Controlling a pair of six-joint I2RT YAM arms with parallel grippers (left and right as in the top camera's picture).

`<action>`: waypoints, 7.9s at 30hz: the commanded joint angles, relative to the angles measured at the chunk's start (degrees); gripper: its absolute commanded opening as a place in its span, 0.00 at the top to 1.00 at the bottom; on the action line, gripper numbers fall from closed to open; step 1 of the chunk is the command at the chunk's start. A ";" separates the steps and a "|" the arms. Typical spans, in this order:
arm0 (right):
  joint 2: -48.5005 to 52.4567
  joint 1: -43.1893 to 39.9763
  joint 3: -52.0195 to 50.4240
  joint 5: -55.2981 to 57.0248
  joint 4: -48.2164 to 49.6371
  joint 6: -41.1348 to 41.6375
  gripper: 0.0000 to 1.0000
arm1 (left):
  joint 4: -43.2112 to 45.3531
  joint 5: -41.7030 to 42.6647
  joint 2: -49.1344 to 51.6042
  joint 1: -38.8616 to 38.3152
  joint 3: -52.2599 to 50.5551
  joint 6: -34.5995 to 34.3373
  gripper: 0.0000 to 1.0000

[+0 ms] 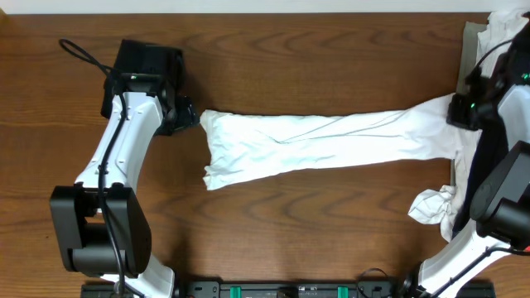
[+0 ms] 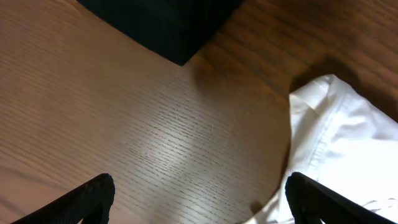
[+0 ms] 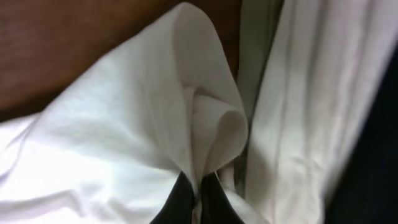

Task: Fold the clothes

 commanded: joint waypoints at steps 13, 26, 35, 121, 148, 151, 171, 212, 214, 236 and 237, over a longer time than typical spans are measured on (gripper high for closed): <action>0.35 10.60 20.65 -13.22 -22.93 0.20 0.99 | -0.07 -0.09 -1.22 0.20 0.37 0.92 0.00; 0.42 32.06 18.43 -14.14 -22.05 4.26 0.99 | 0.44 -0.13 -1.22 0.20 0.37 0.94 0.02; 0.48 41.70 8.90 -9.33 -10.78 6.73 0.99 | 0.52 -0.11 -1.22 0.20 0.35 0.94 0.02; -14.01 47.41 -12.55 -20.24 25.94 12.90 0.83 | 0.52 -0.09 -1.22 0.20 0.35 0.52 0.02; 3.69 48.78 -12.46 -20.17 35.60 13.35 0.92 | 0.59 -0.07 -1.20 0.17 -0.07 0.26 0.02; -0.31 48.81 -12.44 -23.30 35.19 13.38 0.92 | 0.59 -0.07 -1.20 0.17 -0.07 0.26 0.02; -4.46 55.21 -19.89 -20.46 23.43 15.06 0.94 | 0.57 -0.07 -1.20 0.20 -0.13 -0.39 0.02; -16.68 45.55 -23.12 -0.28 18.47 10.05 0.79 | -1.20 22.82 -1.16 0.17 -3.17 2.71 0.02; -14.69 45.51 -23.12 -0.28 18.60 10.05 0.80 | -0.70 22.91 -1.16 0.17 -4.02 3.15 0.02; -6.97 45.57 -23.12 -1.18 20.24 10.14 0.85 | 6.97 27.41 -1.16 0.13 -19.10 1.33 0.02; -6.97 45.57 -23.12 -1.18 20.26 10.16 0.85 | 7.30 27.41 -1.16 0.13 -19.89 1.33 0.02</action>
